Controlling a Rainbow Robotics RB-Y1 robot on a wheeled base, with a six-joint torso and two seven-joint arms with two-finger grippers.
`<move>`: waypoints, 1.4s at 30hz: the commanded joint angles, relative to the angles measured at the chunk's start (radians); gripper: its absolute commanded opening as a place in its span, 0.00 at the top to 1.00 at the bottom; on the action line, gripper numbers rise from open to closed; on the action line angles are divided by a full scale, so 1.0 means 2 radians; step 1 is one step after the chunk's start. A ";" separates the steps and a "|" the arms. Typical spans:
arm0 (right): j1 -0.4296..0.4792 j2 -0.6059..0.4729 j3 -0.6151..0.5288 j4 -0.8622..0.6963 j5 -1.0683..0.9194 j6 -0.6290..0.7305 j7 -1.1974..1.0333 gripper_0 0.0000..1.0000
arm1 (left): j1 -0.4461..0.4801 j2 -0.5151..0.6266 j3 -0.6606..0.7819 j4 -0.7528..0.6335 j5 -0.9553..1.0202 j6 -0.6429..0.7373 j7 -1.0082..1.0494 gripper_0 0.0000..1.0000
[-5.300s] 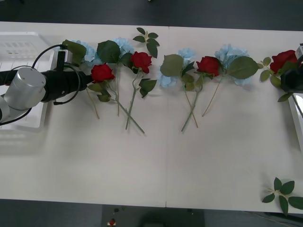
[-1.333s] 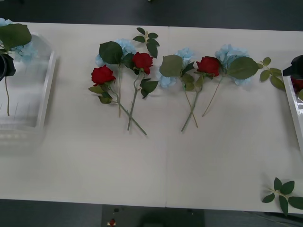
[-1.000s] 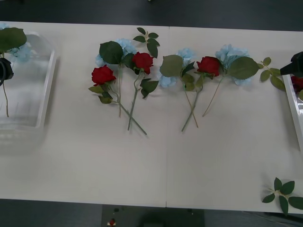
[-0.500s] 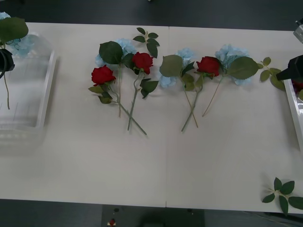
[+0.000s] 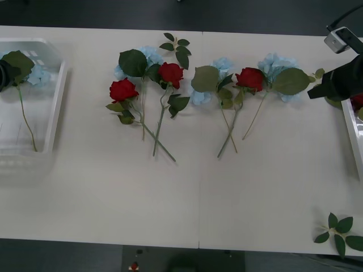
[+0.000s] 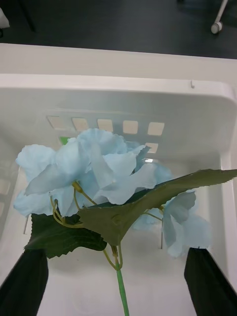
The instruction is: Put the red flowers into the right box and the blue flowers into the left box
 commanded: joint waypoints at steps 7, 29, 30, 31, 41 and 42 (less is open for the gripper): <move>-0.038 0.031 -0.001 -0.058 0.050 0.079 -0.168 0.27 | -0.037 0.035 0.011 -0.045 0.017 0.123 -0.057 0.00; -0.100 0.284 0.006 0.098 0.307 0.209 -0.483 0.27 | -0.090 0.034 0.135 -0.087 0.268 0.501 -0.078 0.00; -0.101 0.299 0.005 0.117 0.327 0.201 -0.482 0.27 | -0.090 0.027 0.135 -0.087 0.281 0.506 -0.077 0.00; -0.103 0.311 0.005 0.133 0.341 0.193 -0.481 0.27 | -0.090 0.021 0.135 -0.086 0.291 0.511 -0.076 0.00; -0.107 0.371 0.005 0.230 0.425 0.137 -0.480 0.27 | -0.068 -0.058 0.135 -0.083 0.346 0.505 -0.076 0.00; -0.107 0.373 0.005 0.234 0.426 0.135 -0.480 0.27 | -0.067 -0.062 0.135 -0.083 0.346 0.503 -0.076 0.00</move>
